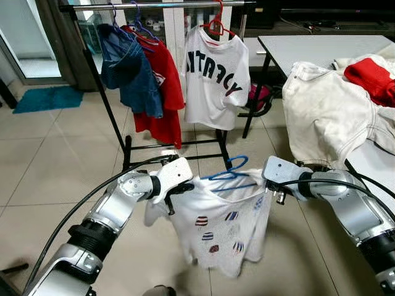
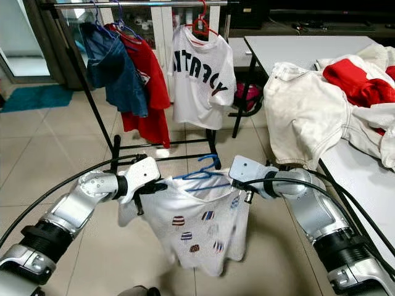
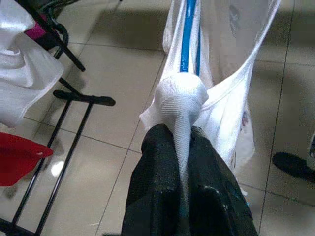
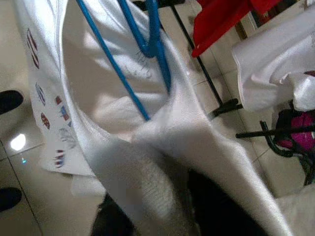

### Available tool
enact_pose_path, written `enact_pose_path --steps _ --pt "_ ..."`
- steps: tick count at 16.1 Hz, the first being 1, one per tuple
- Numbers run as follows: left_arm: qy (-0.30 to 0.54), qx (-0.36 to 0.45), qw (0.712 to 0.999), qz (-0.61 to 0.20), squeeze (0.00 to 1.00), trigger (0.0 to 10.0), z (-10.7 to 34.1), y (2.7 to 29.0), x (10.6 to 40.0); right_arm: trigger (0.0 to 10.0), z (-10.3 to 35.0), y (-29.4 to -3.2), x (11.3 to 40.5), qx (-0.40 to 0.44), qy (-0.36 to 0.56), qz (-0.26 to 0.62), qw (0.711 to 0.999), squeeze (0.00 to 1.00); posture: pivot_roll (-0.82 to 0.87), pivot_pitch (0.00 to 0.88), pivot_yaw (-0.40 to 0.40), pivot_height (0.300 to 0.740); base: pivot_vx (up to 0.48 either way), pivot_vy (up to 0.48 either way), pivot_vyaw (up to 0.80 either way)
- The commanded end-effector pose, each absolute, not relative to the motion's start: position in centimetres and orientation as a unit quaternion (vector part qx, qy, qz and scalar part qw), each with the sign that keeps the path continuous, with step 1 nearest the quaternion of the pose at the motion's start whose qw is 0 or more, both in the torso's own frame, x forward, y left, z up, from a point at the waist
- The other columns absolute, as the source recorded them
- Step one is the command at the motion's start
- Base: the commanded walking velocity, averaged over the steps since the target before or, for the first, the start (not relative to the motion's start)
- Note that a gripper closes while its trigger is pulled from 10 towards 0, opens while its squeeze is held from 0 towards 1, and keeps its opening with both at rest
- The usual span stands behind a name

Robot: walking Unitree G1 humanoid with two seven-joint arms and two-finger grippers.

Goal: Hang hanger

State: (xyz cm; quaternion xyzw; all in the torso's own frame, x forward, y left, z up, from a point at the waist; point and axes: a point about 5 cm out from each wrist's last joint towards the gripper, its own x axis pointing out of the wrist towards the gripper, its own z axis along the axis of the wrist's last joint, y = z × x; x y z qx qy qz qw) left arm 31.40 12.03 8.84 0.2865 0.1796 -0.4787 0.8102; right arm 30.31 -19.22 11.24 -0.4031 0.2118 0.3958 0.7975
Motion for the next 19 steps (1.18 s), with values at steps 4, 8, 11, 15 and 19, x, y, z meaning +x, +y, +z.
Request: enact_pose_path --steps 4,8,11,15,19 --pt "0.147 0.282 0.821 -0.475 0.00 0.0 10.0 10.6 32.2 10.0 11.8 -18.3 30.7 -0.412 0.202 0.360 0.812 1.00 -0.21 0.000 0.037 0.740 0.000 0.000 0.00" --pt "0.142 0.288 0.825 -0.465 0.00 0.0 9.9 10.3 32.6 10.0 12.4 -16.8 30.5 -0.413 0.183 0.373 0.811 1.00 -0.21 0.000 0.036 0.740 0.000 0.000 0.00" --pt "0.141 0.300 0.836 -0.438 0.00 0.0 9.8 10.6 33.4 10.0 13.1 -15.6 30.2 -0.421 0.163 0.384 0.805 1.00 -0.21 0.000 0.038 0.740 0.000 0.000 0.00" --pt "0.133 0.313 0.835 -0.432 0.00 0.0 10.4 10.8 34.1 10.0 12.4 -14.9 28.7 -0.447 0.182 0.423 0.767 1.00 -0.21 0.000 0.043 0.740 0.000 0.000 0.00" --pt "0.129 0.329 0.829 -0.433 0.00 0.0 10.6 11.3 34.3 10.0 12.7 -15.6 28.6 -0.471 0.193 0.426 0.748 1.00 -0.22 0.000 0.045 0.740 0.000 0.000 0.00"
